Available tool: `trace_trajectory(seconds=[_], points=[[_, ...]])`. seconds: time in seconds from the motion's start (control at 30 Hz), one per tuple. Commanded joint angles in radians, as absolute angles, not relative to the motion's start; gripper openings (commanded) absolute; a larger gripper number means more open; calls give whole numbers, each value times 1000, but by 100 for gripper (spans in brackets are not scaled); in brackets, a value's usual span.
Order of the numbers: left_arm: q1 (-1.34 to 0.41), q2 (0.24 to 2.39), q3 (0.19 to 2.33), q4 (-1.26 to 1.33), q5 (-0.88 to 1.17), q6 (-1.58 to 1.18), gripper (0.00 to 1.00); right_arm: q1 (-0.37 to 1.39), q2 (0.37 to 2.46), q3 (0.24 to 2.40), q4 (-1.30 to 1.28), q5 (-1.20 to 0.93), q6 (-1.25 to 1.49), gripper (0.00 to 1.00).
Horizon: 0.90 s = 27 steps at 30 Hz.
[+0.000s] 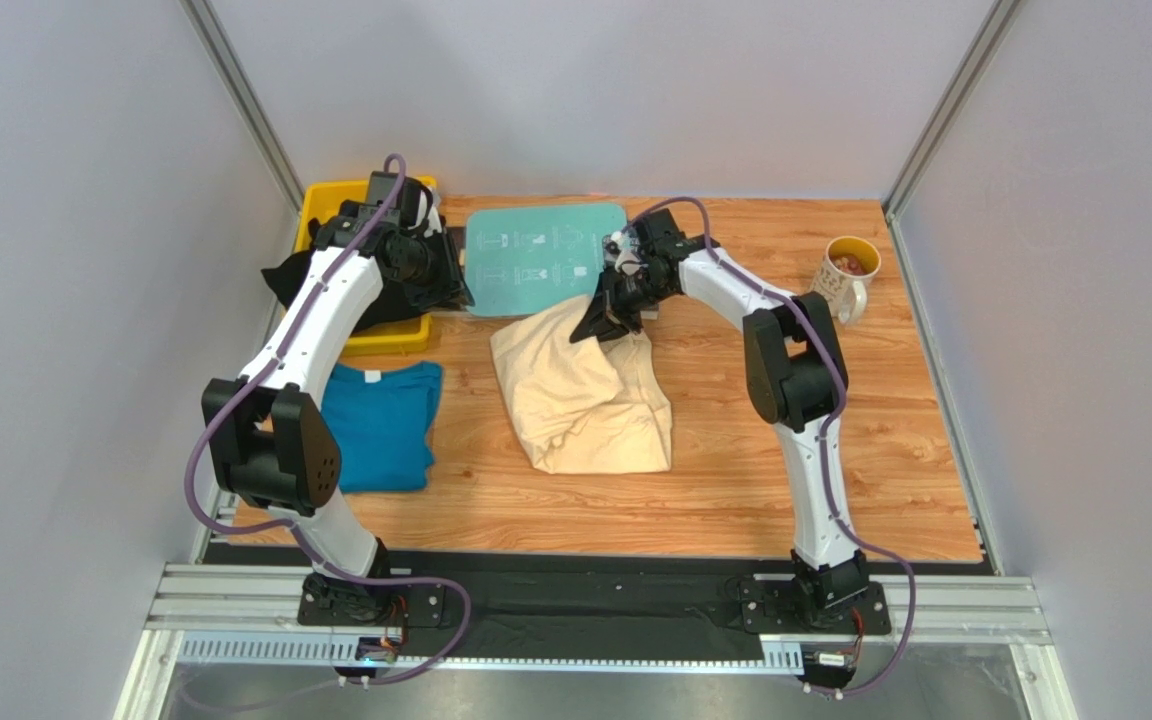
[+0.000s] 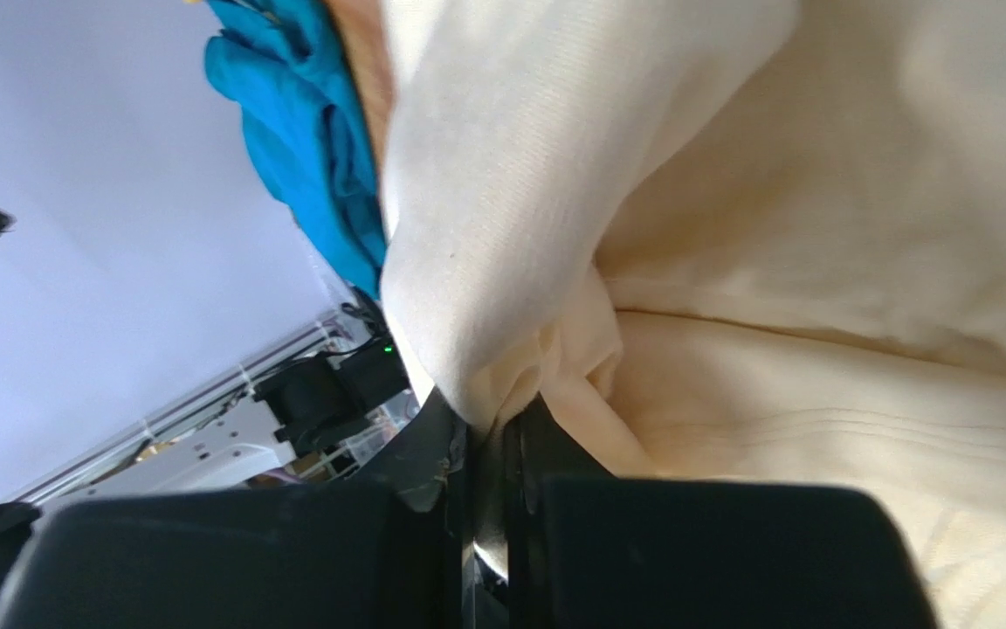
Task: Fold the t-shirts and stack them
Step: Flatten out the tshirt
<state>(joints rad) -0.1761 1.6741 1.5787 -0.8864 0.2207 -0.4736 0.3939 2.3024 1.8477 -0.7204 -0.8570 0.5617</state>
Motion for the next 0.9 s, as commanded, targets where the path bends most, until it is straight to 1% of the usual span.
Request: trace_trajectory(seconds=[0.0,0.07,0.1,0.13,0.27,0.37,0.43,0.53,0.7,0.87], points=[[-178,1663,1582,-884,199,-463,35,431,2208,1952,-676,-929,647,0],[-178,1666,1585,-884,187,-454,35,455,2198,1991,-683,-939,666,0],[-178,1667,1592,-884,172,-445,35,462,2197,2043,-698,-934,661,0],[-178,1670,1595,-885,164,-440,35,466,2206,2077,-745,-934,655,0],[-161,1690,1646,-902,130,-407,35,466,2221,2172,-762,-988,701,0],[-98,1707,1698,-908,147,-414,35,472,2220,2238,-710,-1064,764,0],[-48,1716,1720,-908,167,-422,35,466,2209,2264,-666,-1069,785,0],[-17,1718,1714,-907,189,-433,35,424,2163,2247,-600,-1051,851,0],[-17,1687,1632,-862,245,-452,35,279,2030,2186,-552,-1022,883,0],[-18,1683,1641,-857,250,-449,35,137,1957,2216,-511,-1037,948,0]])
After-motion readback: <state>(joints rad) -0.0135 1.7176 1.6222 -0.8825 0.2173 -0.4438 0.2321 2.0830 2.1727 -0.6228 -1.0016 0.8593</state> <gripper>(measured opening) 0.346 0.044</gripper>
